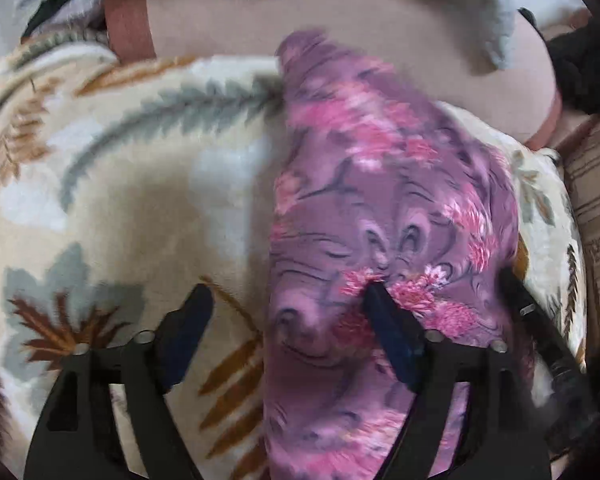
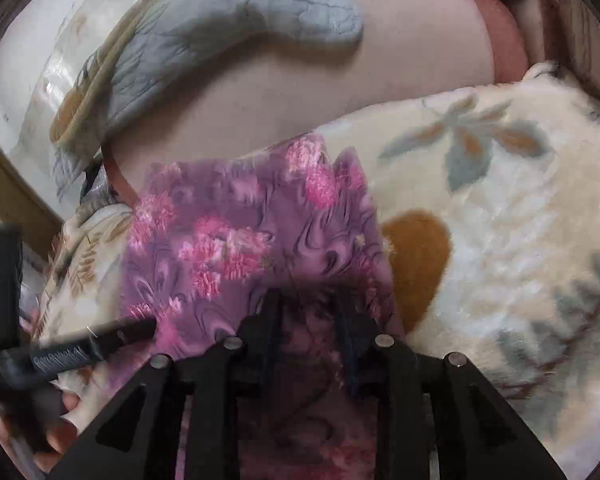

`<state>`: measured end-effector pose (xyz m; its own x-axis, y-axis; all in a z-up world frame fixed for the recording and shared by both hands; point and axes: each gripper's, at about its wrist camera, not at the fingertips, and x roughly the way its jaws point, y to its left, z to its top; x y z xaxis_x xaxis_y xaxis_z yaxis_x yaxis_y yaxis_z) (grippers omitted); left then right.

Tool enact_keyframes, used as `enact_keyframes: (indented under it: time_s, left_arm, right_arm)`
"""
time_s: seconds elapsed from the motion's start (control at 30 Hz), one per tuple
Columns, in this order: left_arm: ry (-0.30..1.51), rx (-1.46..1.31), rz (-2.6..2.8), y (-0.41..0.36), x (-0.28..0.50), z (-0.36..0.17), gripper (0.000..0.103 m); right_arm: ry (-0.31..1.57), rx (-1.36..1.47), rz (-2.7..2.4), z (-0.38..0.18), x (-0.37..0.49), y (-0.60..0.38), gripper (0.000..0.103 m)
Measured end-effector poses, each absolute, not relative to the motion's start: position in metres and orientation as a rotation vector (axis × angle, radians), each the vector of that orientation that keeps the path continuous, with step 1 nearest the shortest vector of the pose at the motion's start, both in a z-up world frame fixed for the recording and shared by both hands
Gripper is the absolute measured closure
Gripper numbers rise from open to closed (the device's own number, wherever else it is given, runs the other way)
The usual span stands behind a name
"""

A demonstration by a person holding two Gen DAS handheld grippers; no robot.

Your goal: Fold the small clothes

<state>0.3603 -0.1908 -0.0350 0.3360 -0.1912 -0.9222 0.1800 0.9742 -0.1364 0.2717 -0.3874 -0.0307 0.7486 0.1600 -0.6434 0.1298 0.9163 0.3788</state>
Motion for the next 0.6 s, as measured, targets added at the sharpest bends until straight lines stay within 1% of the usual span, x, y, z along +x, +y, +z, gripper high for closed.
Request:
enact_keyframes:
  time_s: [0.03, 0.1, 0.2, 0.27, 0.43, 0.53, 0.6]
  left_arm:
    - [1.200, -0.046, -0.235, -0.186, 0.361, -0.037, 0.011]
    - [1.199, -0.075, -0.254, -0.181, 0.363, -0.037, 0.011]
    - [1.175, -0.040, -0.262, -0.181, 0.361, -0.035, 0.011]
    - [1.169, -0.031, -0.262, -0.182, 0.361, -0.032, 0.011]
    - [1.172, -0.039, -0.267, -0.179, 0.363, -0.025, 0.012]
    - [1.133, -0.031, -0.267, -0.189, 0.365, -0.010, 0.012]
    - [1.115, -0.011, -0.267, -0.197, 0.372, -0.007, 0.012]
  right_arm:
    - [0.709, 0.420, 0.023, -0.028, 0.269, -0.388, 0.073]
    - [0.741, 0.420, 0.028, -0.024, 0.270, -0.389, 0.073]
    - [0.769, 0.409, 0.027, -0.013, 0.277, -0.389, 0.072]
    - [0.745, 0.411, 0.018, -0.002, 0.284, -0.386, 0.069]
    - [0.684, 0.424, 0.021, 0.015, 0.302, -0.382, 0.069]
    - [0.667, 0.437, 0.020, 0.017, 0.312, -0.383, 0.069]
    - [0.690, 0.462, 0.008, 0.008, 0.322, -0.384, 0.065]
